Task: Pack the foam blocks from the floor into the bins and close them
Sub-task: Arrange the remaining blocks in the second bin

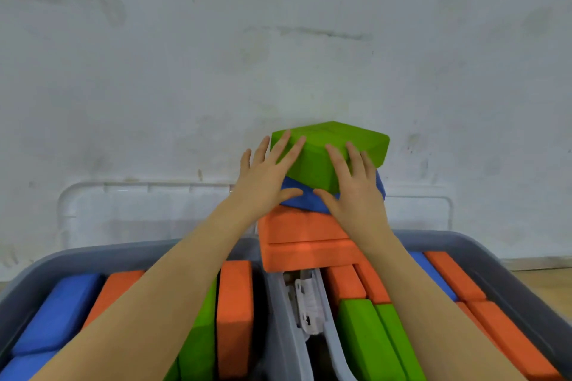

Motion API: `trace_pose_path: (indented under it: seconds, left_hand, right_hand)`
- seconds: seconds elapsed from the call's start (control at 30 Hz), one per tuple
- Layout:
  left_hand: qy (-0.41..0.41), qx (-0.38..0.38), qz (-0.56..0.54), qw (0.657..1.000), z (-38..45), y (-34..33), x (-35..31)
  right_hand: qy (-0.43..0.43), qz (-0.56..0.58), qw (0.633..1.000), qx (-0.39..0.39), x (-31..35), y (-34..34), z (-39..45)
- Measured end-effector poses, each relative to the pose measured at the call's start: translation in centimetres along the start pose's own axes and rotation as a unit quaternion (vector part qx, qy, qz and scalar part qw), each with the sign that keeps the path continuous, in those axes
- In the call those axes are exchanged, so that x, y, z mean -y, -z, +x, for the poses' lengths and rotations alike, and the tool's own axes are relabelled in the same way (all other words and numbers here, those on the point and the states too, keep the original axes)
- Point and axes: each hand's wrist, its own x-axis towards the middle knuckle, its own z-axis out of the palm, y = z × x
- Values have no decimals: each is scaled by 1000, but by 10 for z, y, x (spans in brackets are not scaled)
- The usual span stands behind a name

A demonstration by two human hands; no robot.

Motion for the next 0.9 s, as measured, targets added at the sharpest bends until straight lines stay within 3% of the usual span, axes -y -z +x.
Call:
trace_pose_path:
  seconds: [0.13,0.27,0.47,0.6,0.73,0.8,0.9]
  left_hand:
    - [-59,-131,3,990,-2,11,10]
    - [-96,-248,80,961,-7,34,24]
    - [-140,-311,177,923,-30,60,53]
    - [-79,-352,173,917,-53,57,62]
    - [3,-329,178,928,-67,41,68]
    - [34,-305,178,935,-71,26,66]
    - [70,-268,185,943,-71,2,52]
  right_hand:
    - [41,62,995,-62,9,12,2]
    - [85,112,988,-57,24,23,14]
    - [106,191,976,-22,60,19,19]
    - [71,222,972,12,69,2,10]
    - [19,67,997,26,36,-24,-3]
    - [-2,-26,999,27,12,-35,-11]
    - [-67,-81,994,32,-17,-35,-23]
